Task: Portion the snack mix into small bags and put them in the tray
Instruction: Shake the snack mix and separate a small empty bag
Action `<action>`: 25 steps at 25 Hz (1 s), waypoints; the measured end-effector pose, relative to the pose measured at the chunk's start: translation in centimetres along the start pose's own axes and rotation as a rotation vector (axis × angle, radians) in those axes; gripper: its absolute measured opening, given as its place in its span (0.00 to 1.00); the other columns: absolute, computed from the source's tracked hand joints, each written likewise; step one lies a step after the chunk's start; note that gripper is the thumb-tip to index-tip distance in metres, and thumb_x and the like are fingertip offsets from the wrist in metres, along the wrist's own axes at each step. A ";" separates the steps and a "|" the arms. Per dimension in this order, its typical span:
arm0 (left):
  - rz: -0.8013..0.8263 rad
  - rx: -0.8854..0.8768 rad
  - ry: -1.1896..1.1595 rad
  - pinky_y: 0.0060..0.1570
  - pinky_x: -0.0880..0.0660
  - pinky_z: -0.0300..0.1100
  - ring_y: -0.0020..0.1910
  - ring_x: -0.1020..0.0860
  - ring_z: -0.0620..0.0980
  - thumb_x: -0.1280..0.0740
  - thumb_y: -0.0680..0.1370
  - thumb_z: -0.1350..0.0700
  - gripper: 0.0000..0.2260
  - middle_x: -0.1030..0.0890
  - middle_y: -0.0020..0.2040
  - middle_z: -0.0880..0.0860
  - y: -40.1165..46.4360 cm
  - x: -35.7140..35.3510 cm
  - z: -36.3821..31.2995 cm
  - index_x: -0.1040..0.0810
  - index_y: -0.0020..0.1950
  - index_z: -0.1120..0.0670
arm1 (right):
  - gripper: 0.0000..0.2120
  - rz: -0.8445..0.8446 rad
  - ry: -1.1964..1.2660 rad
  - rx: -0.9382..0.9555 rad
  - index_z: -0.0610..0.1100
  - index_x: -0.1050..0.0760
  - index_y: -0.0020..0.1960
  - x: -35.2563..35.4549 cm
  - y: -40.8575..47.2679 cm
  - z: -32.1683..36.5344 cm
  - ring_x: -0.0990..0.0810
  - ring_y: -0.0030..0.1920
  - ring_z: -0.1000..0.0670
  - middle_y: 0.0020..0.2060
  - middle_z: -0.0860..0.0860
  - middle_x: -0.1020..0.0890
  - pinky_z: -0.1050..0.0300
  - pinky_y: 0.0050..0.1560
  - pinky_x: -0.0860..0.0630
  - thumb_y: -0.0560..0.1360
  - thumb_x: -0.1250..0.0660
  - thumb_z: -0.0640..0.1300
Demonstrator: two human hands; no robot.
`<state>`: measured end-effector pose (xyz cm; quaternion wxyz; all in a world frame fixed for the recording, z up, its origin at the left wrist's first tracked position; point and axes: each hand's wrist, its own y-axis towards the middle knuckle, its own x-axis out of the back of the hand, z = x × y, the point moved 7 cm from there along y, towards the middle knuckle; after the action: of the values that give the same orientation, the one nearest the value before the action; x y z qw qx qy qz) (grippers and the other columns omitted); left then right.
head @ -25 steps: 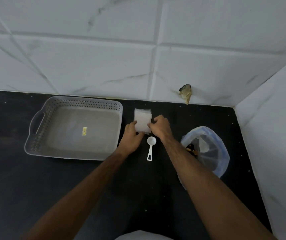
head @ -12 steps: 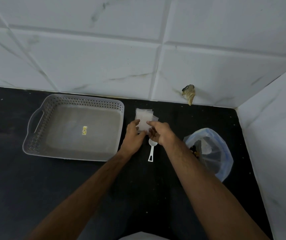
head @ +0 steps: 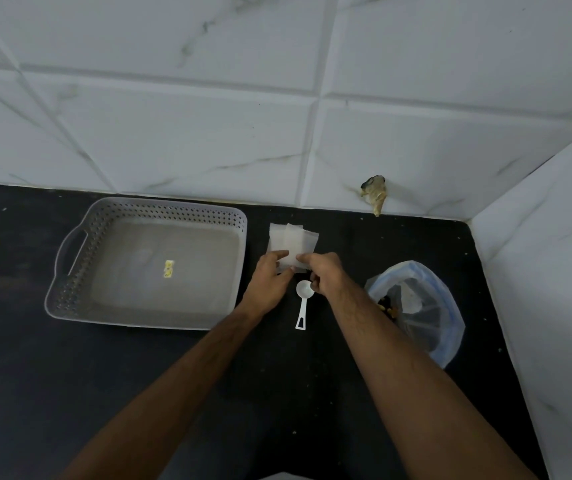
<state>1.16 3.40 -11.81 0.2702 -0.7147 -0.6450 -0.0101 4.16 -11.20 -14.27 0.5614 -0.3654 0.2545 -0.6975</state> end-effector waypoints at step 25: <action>0.152 -0.305 -0.049 0.46 0.23 0.38 0.47 0.19 0.43 0.31 0.81 0.56 0.02 0.19 0.48 0.46 -15.2 1.5 -0.9 0.21 0.52 0.51 | 0.05 0.272 -0.219 0.468 0.46 0.17 0.53 5.5 -19.5 -8.8 0.18 0.39 0.57 0.44 0.49 0.14 0.66 0.39 0.24 0.77 0.29 0.45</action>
<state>-12.35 4.78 -4.87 0.1429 -0.7942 -0.5864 -0.0702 -15.03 -12.31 -3.42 0.7430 -0.2616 0.0712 -0.6119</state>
